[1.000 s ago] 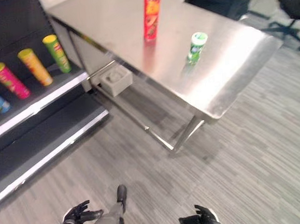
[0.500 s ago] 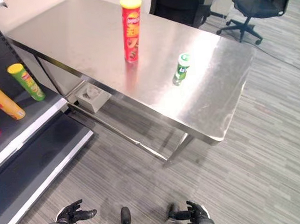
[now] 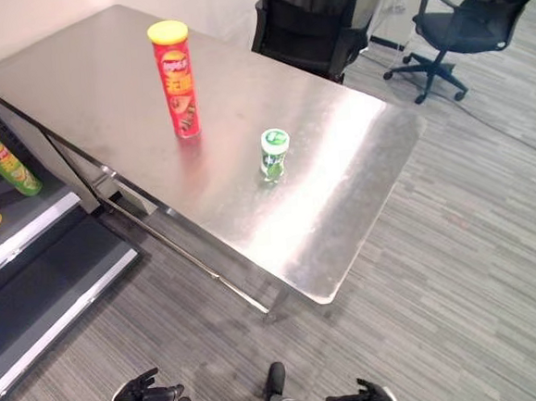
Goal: Put the goods on the table back onto the shelves and tidy them up.
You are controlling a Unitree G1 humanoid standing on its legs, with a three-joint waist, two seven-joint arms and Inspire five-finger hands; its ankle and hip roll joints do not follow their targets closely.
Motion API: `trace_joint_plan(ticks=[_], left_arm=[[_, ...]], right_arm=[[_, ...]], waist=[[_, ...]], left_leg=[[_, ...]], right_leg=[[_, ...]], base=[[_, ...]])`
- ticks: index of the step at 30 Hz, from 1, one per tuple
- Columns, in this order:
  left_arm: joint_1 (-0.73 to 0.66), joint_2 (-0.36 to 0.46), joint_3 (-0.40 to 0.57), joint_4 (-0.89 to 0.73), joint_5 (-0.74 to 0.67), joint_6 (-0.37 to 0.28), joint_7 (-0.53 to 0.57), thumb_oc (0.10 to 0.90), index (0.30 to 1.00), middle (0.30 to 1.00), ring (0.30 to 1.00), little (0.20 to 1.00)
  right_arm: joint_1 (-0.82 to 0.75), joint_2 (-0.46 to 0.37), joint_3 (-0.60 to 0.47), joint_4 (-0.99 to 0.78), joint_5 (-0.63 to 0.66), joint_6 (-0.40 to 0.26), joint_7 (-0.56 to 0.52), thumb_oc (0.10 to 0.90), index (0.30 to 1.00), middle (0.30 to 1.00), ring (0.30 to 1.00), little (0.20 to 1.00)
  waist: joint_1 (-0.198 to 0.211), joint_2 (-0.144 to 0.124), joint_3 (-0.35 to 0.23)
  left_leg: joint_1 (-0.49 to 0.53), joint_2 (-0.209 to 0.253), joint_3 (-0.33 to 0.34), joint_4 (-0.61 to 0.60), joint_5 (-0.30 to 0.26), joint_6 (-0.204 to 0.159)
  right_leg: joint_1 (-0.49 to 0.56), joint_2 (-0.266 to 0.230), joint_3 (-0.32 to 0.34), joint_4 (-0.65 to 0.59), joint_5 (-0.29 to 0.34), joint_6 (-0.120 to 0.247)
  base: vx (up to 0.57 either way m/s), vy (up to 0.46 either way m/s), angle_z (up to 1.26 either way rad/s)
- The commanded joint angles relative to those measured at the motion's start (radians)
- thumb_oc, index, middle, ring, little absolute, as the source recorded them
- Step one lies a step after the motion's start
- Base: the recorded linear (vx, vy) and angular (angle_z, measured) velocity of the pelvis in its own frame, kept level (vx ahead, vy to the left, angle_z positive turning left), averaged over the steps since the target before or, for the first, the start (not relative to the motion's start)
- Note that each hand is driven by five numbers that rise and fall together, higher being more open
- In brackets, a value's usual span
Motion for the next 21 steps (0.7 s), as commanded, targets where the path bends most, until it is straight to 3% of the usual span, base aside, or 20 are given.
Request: trace_joint_plan(ticks=[1,8,11,12,15,21], left_arm=[[-0.022,0.070,0.021,-0.043,-0.035,-0.041,0.025,0.800,0.900,0.900,0.900,0.900],[0.036,0.049,0.051,-0.054,0.018,-0.037,-0.001,0.800,0.900,0.900,0.900,0.900],[0.051,0.048,0.042,-0.053,0.034,-0.044,-0.008,0.800,0.900,0.900,0.900,0.900],[0.068,0.052,0.040,-0.048,0.042,-0.049,-0.024,0.800,0.900,0.900,0.900,0.900],[0.090,0.059,0.045,-0.054,0.059,-0.056,-0.041,0.800,0.900,0.900,0.900,0.900],[0.110,0.055,0.038,-0.047,0.069,-0.064,-0.061,0.800,0.900,0.900,0.900,0.900]], right_arm=[[0.025,-0.092,-0.121,-0.059,0.099,-0.042,-0.086,0.800,0.900,0.900,0.900,0.900],[0.122,-0.328,-0.408,-0.486,0.094,-0.128,-0.162,0.800,0.900,0.900,0.900,0.900],[0.084,-0.425,-0.451,-0.630,0.103,-0.190,-0.153,0.800,0.900,0.900,0.900,0.900],[0.044,-0.506,-0.470,-0.762,0.128,-0.232,-0.121,0.800,0.900,0.900,0.900,0.900],[-0.002,-0.566,-0.457,-0.985,0.168,-0.281,-0.038,0.800,0.900,0.900,0.900,0.900],[-0.093,-0.636,-0.359,-1.055,0.154,-0.272,0.036,0.800,0.900,0.900,0.900,0.900]], waist=[[-0.015,-0.033,-0.010],[-0.054,-0.016,-0.039],[-0.052,-0.015,-0.044],[-0.046,-0.015,-0.047],[-0.033,-0.016,-0.058],[-0.009,-0.019,-0.070]], left_leg=[[-0.020,-0.038,0.011,-0.009,-0.040,-0.012],[0.021,-0.025,0.039,-0.013,-0.060,-0.023],[0.025,-0.027,0.050,-0.013,-0.065,-0.023],[0.031,-0.027,0.061,-0.013,-0.069,-0.024],[0.035,-0.030,0.069,-0.013,-0.073,-0.023],[0.033,-0.035,0.068,-0.013,-0.075,-0.023]], right_leg=[[0.040,-0.122,0.040,0.018,-0.066,0.133],[0.077,-0.114,0.045,0.013,-0.086,0.135],[0.078,-0.117,0.049,0.013,-0.088,0.137],[0.080,-0.118,0.052,0.013,-0.088,0.139],[0.084,-0.125,0.054,0.013,-0.087,0.142],[0.092,-0.137,0.043,0.013,-0.084,0.146]], base=[[0.11,-0.051,-0.03],[0.09,0.005,0.00],[0.01,0.022,-0.17],[0.01,0.029,-0.20],[0.01,0.031,-0.10],[0.00,0.020,0.03]])
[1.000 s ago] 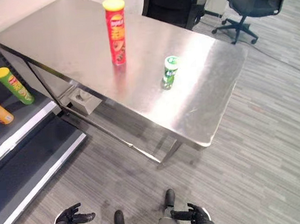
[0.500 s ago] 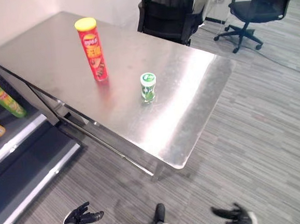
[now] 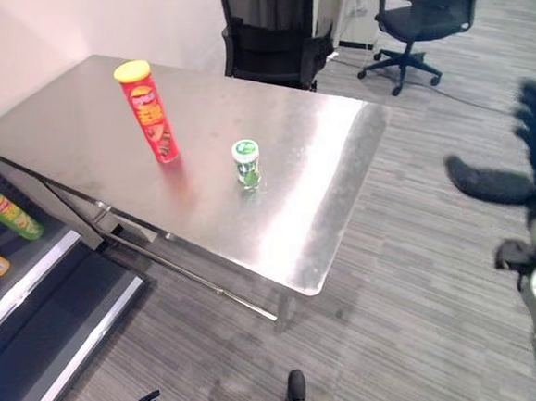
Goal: Put the goods on the table back onto the shelves and tidy them up.
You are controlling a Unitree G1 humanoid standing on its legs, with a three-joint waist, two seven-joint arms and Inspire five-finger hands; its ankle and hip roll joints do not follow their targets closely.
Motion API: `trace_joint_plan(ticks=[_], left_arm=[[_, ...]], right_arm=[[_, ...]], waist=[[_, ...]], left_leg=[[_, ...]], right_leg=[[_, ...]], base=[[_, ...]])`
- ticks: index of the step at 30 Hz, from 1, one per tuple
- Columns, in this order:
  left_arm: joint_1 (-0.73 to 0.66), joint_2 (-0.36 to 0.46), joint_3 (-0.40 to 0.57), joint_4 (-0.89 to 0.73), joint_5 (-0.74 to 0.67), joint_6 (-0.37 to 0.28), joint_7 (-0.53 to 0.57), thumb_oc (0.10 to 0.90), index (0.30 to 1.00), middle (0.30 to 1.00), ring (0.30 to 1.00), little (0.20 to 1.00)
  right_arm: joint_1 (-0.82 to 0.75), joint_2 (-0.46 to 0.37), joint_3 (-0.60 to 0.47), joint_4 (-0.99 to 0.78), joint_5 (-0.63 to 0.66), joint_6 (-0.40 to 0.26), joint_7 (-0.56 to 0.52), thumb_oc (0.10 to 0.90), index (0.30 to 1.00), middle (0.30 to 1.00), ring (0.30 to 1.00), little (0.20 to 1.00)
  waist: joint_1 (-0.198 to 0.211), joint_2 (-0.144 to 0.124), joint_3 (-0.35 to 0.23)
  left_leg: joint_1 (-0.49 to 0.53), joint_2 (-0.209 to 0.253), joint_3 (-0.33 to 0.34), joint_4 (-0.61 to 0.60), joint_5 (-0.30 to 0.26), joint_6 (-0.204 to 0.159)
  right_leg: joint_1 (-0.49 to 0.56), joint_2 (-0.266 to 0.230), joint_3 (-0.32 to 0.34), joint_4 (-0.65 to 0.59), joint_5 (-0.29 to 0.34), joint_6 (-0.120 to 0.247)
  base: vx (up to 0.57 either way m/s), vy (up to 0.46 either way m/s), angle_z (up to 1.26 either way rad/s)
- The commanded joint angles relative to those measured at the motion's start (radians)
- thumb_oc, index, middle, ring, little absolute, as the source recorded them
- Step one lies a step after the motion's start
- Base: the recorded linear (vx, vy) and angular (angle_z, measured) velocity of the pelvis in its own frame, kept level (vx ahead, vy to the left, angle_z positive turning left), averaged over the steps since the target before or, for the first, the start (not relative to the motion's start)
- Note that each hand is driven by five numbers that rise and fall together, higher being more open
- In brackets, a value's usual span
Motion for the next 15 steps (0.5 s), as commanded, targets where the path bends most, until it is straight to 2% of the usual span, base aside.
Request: trace_joint_plan(ticks=[1,6,8,15], left_arm=[[-0.045,0.064,-0.013,0.033,0.016,-0.051,-0.016,0.800,0.900,0.900,0.900,0.900],[-0.046,0.058,-0.018,0.058,0.011,-0.047,-0.018,0.800,0.900,0.900,0.900,0.900],[-0.044,0.056,-0.028,0.060,0.007,-0.043,-0.017,0.800,0.900,0.900,0.900,0.900],[-0.034,0.057,-0.038,0.069,-0.007,-0.041,-0.012,0.800,0.900,0.900,0.900,0.900]], right_arm=[[-0.093,-0.011,0.004,0.029,0.016,-0.052,0.047,0.800,0.900,0.900,0.900,0.900],[-0.173,0.014,0.124,0.088,-0.023,-0.026,0.044,0.800,0.900,0.900,0.900,0.900],[-0.216,0.065,0.193,0.129,-0.037,-0.009,0.035,0.800,0.900,0.900,0.900,0.900],[-0.310,0.128,0.310,0.273,-0.034,0.012,0.022,0.800,0.900,0.900,0.900,0.900]], waist=[[0.035,-0.072,-0.028],[0.055,-0.074,-0.028],[0.070,-0.071,-0.028],[0.097,-0.066,-0.023]], left_leg=[[-0.010,-0.002,0.024,0.006,-0.053,-0.015],[-0.010,-0.007,0.019,0.006,-0.053,-0.014],[-0.012,-0.010,0.012,0.006,-0.052,-0.013],[-0.027,-0.014,-0.006,0.006,-0.042,-0.013]], right_leg=[[0.071,-0.104,0.005,0.013,-0.094,0.121],[0.079,-0.112,-0.006,0.013,-0.091,0.121],[0.083,-0.115,-0.015,0.013,-0.091,0.119],[0.085,-0.122,-0.031,0.013,-0.092,0.117]], base=[[0.00,0.010,0.19],[0.00,0.015,0.13],[0.00,0.006,0.08],[0.01,-0.017,0.08]])
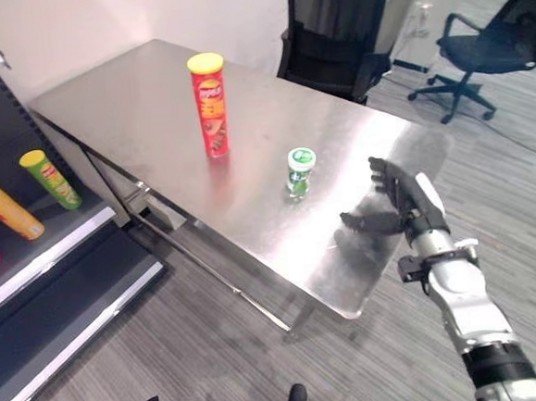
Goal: Put the goods on the table back onto the shelves and tidy them up.
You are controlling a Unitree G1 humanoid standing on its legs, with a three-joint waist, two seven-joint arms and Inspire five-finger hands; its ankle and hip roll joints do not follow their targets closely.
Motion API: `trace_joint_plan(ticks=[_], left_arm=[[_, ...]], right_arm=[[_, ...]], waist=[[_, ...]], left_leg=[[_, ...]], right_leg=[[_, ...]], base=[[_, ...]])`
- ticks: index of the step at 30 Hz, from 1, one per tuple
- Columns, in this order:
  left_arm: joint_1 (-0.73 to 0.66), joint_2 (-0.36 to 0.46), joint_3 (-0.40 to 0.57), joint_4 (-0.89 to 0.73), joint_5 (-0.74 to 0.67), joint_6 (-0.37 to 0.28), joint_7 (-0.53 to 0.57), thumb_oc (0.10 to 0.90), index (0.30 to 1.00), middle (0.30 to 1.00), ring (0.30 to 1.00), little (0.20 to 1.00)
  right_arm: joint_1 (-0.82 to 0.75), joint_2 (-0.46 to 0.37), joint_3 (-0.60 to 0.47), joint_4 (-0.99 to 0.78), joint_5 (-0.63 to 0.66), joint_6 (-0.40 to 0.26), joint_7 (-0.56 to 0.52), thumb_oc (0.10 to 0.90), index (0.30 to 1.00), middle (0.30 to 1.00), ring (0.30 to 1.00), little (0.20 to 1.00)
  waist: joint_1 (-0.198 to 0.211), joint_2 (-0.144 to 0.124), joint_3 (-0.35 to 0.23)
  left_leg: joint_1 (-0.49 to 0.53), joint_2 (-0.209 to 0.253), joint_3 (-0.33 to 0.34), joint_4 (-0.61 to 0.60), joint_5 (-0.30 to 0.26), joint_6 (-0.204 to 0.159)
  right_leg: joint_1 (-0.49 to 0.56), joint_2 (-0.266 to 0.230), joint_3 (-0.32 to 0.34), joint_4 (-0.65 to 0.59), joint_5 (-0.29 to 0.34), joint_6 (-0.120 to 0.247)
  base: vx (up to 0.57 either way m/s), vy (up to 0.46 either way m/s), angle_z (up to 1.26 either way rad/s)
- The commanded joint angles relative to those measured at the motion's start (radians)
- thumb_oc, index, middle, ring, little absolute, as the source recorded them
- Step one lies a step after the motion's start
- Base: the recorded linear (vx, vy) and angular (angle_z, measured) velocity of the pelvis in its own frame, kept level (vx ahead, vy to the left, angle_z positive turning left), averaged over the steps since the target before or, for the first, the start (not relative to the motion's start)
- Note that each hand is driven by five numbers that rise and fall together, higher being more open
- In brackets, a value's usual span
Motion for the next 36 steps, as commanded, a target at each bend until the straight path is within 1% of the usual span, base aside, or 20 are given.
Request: trace_joint_plan(ticks=[1,6,12,17,21,29,36], left_arm=[[-0.037,0.052,-0.036,0.046,-0.005,-0.033,0.005,0.800,0.900,0.900,0.900,0.900],[-0.028,0.056,-0.033,0.054,-0.020,-0.032,0.014,0.800,0.900,0.900,0.900,0.900],[-0.013,0.054,-0.037,0.043,-0.038,-0.037,0.025,0.800,0.900,0.900,0.900,0.900],[-0.003,0.050,-0.049,0.040,-0.041,-0.037,0.023,0.800,0.900,0.900,0.900,0.900],[-0.003,0.049,-0.061,0.039,-0.055,-0.038,0.024,0.800,0.900,0.900,0.900,0.900],[-0.001,0.049,-0.069,0.040,-0.066,-0.037,0.029,0.800,0.900,0.900,0.900,0.900],[-0.003,0.049,-0.078,0.045,-0.074,-0.038,0.038,0.800,0.900,0.900,0.900,0.900]], right_arm=[[-0.167,-0.043,-0.014,0.007,0.015,-0.064,-0.040,0.800,0.900,0.900,0.900,0.900],[-0.232,-0.020,0.026,0.045,0.033,-0.064,-0.059,0.800,0.900,0.900,0.900,0.900],[-0.295,-0.021,0.065,0.083,0.055,-0.064,-0.061,0.800,0.900,0.900,0.900,0.900],[-0.360,-0.022,0.122,0.116,0.072,-0.064,-0.048,0.800,0.900,0.900,0.900,0.900],[-0.422,-0.012,0.175,0.190,0.074,-0.056,-0.050,0.800,0.900,0.900,0.900,0.900],[-0.480,0.006,0.222,0.244,0.064,-0.046,-0.055,0.800,0.900,0.900,0.900,0.900],[-0.558,0.017,0.285,0.324,0.030,-0.027,-0.060,0.800,0.900,0.900,0.900,0.900]], waist=[[0.021,-0.043,-0.007],[0.039,-0.035,-0.003],[0.056,-0.027,-0.002],[0.069,-0.026,-0.003],[0.085,-0.028,-0.004],[0.101,-0.030,-0.003],[0.114,-0.031,-0.004]], left_leg=[[-0.024,0.016,0.034,0.003,-0.042,-0.026],[-0.046,0.016,0.018,0.003,-0.029,-0.030],[-0.070,0.015,-0.002,0.003,-0.018,-0.035],[-0.079,0.015,-0.013,0.003,-0.014,-0.038],[-0.080,0.015,-0.022,0.003,-0.013,-0.039],[-0.086,0.016,-0.037,0.003,-0.010,-0.042],[-0.093,0.011,-0.055,0.003,-0.007,-0.042]], right_leg=[[0.066,-0.087,0.007,0.007,-0.094,0.112],[0.060,-0.087,-0.005,0.007,-0.096,0.111],[0.054,-0.089,-0.023,0.007,-0.100,0.111],[0.059,-0.088,-0.034,0.007,-0.105,0.109],[0.067,-0.087,-0.045,0.007,-0.110,0.108],[0.077,-0.087,-0.062,0.007,-0.114,0.108],[0.084,-0.090,-0.077,0.007,-0.116,0.108]], base=[[0.01,-0.041,0.03],[0.02,-0.040,0.10],[0.01,-0.028,0.13],[0.01,-0.018,0.05],[0.02,-0.018,0.07],[0.01,-0.014,0.08],[0.01,-0.002,0.09]])
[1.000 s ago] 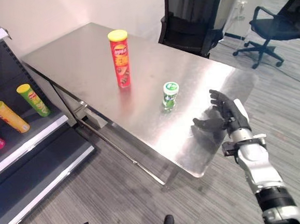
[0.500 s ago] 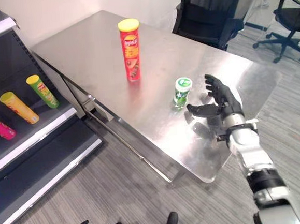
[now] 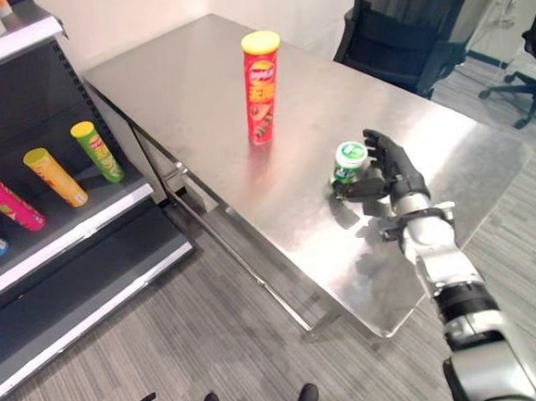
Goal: Put the goods on the table back onto the shelves and tidy them up.
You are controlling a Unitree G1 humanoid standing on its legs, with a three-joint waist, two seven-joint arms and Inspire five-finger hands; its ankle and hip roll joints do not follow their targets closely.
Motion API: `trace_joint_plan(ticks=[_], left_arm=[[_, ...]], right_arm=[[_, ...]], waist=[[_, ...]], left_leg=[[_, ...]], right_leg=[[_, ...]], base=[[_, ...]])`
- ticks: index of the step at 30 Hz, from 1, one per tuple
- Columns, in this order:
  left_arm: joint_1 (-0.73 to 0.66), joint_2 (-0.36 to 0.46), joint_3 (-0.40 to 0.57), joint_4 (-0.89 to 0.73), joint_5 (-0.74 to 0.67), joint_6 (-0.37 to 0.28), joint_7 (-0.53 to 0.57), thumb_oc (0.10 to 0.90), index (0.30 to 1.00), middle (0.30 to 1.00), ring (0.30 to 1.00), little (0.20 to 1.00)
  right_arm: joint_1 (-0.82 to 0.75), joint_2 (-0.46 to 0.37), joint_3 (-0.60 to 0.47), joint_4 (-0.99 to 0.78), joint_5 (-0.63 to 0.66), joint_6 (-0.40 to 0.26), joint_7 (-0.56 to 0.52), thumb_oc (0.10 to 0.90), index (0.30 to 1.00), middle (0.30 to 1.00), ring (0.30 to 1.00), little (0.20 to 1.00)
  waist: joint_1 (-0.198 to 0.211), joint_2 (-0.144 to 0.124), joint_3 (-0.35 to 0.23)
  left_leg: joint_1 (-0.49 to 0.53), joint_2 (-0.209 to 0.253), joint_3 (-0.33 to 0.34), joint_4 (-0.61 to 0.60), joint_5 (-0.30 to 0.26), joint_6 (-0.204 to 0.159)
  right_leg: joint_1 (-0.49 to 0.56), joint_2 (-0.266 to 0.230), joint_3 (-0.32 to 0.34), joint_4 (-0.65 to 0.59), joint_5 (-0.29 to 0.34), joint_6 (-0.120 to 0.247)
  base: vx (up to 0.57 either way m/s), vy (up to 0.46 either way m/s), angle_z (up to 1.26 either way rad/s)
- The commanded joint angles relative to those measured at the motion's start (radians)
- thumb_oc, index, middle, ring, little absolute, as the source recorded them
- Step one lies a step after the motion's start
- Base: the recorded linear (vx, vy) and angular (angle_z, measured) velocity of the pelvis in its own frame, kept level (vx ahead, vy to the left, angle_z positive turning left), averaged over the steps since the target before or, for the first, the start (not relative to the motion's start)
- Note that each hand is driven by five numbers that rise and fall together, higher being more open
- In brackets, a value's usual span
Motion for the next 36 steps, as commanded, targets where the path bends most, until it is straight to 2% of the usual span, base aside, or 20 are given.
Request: trace_joint_plan(ticks=[1,5,6,7,8,15,20,22,27,30,32,36], left_arm=[[-0.001,0.054,-0.081,0.039,0.002,-0.014,0.018,0.800,0.900,0.900,0.900,0.900],[-0.004,0.054,-0.081,0.038,-0.002,-0.013,0.020,0.800,0.900,0.900,0.900,0.900],[-0.004,0.055,-0.080,0.039,-0.003,-0.013,0.019,0.800,0.900,0.900,0.900,0.900],[-0.005,0.056,-0.082,0.039,-0.003,-0.014,0.020,0.800,0.900,0.900,0.900,0.900],[-0.005,0.057,-0.083,0.039,-0.003,-0.014,0.022,0.800,0.900,0.900,0.900,0.900],[-0.008,0.057,-0.077,0.040,0.005,-0.014,0.026,0.800,0.900,0.900,0.900,0.900],[-0.016,0.057,-0.061,0.037,0.017,-0.013,0.034,0.800,0.900,0.900,0.900,0.900],[-0.020,0.057,-0.046,0.035,0.026,-0.012,0.036,0.800,0.900,0.900,0.900,0.900],[-0.018,0.059,-0.005,0.025,0.056,-0.009,0.038,0.800,0.900,0.900,0.900,0.900],[-0.017,0.059,0.016,0.026,0.072,-0.008,0.036,0.800,0.900,0.900,0.900,0.900],[-0.015,0.059,0.023,0.022,0.082,-0.008,0.031,0.800,0.900,0.900,0.900,0.900],[-0.008,0.060,0.025,0.000,0.061,-0.007,0.027,0.800,0.900,0.900,0.900,0.900]], right_arm=[[-0.138,0.020,0.037,0.002,-0.009,-0.043,-0.005,0.800,0.900,0.900,0.900,0.900],[-0.150,0.023,0.055,0.025,-0.015,-0.031,0.001,0.800,0.900,0.900,0.900,0.900],[-0.153,0.024,0.058,0.031,-0.015,-0.029,0.004,0.767,0.851,0.851,0.851,0.851],[-0.163,0.023,0.072,0.048,-0.020,-0.022,0.009,0.486,0.429,0.429,0.429,0.429],[-0.164,0.023,0.076,0.050,-0.021,-0.020,0.011,0.400,0.300,0.300,0.300,0.300],[-0.159,0.001,0.094,0.022,-0.067,-0.015,0.004,0.400,0.300,0.300,0.300,0.300],[-0.093,-0.030,0.040,-0.099,-0.091,-0.034,-0.024,0.400,0.300,0.300,0.300,0.300],[-0.043,-0.040,-0.009,-0.185,-0.100,-0.045,-0.036,0.400,0.300,0.300,0.300,0.300],[0.121,-0.068,-0.210,-0.479,-0.126,-0.092,-0.067,0.400,0.300,0.300,0.300,0.300],[0.178,-0.062,-0.304,-0.645,-0.136,-0.127,-0.072,0.400,0.300,0.300,0.300,0.300],[0.200,-0.025,-0.365,-0.773,-0.101,-0.161,-0.062,0.400,0.300,0.300,0.300,0.300],[0.168,0.033,-0.366,-0.862,0.007,-0.194,-0.032,0.400,0.300,0.300,0.300,0.300]], waist=[[0.047,-0.058,-0.022],[0.052,-0.060,-0.022],[0.053,-0.061,-0.023],[0.056,-0.063,-0.024],[0.056,-0.064,-0.024],[0.049,-0.073,-0.025],[0.035,-0.078,-0.028],[0.029,-0.078,-0.029],[0.012,-0.074,-0.038],[0.001,-0.071,-0.044],[-0.002,-0.069,-0.050],[0.005,-0.069,-0.056]], left_leg=[[-0.029,0.006,0.052,0.003,-0.031,-0.030],[-0.027,0.003,0.048,0.003,-0.032,-0.028],[-0.027,0.003,0.047,0.003,-0.033,-0.028],[-0.027,0.003,0.045,0.003,-0.033,-0.028],[-0.027,0.003,0.044,0.003,-0.033,-0.027],[-0.025,0.005,0.047,0.003,-0.036,-0.027],[-0.018,0.008,0.054,0.003,-0.041,-0.026],[-0.014,0.010,0.057,0.003,-0.044,-0.025],[-0.002,0.017,0.062,0.003,-0.051,-0.026],[0.004,0.024,0.062,0.003,-0.053,-0.028],[0.006,0.035,0.058,0.003,-0.050,-0.034],[0.006,0.062,0.038,0.003,-0.037,-0.049]], right_leg=[[0.082,-0.084,0.027,0.013,-0.103,0.097],[0.087,-0.085,0.023,0.013,-0.104,0.097],[0.088,-0.085,0.022,0.013,-0.104,0.097],[0.089,-0.086,0.020,0.013,-0.105,0.097],[0.089,-0.086,0.021,0.013,-0.105,0.097],[0.089,-0.085,0.024,0.013,-0.106,0.098],[0.090,-0.085,0.030,0.013,-0.109,0.098],[0.092,-0.084,0.032,0.013,-0.111,0.098],[0.100,-0.079,0.034,0.013,-0.120,0.095],[0.104,-0.074,0.039,0.013,-0.129,0.093],[0.107,-0.063,0.045,0.013,-0.141,0.086],[0.117,-0.028,0.055,0.013,-0.167,0.065]], base=[[0.01,0.010,0.07],[0.00,0.002,0.01],[0.00,0.000,0.00],[0.00,0.000,0.00],[0.00,0.000,0.00],[0.00,0.004,0.02],[0.00,0.000,0.00],[0.00,0.000,0.00],[0.00,-0.014,0.00],[0.01,-0.056,0.01],[0.00,-0.103,-0.01],[-0.03,-0.128,0.04]])
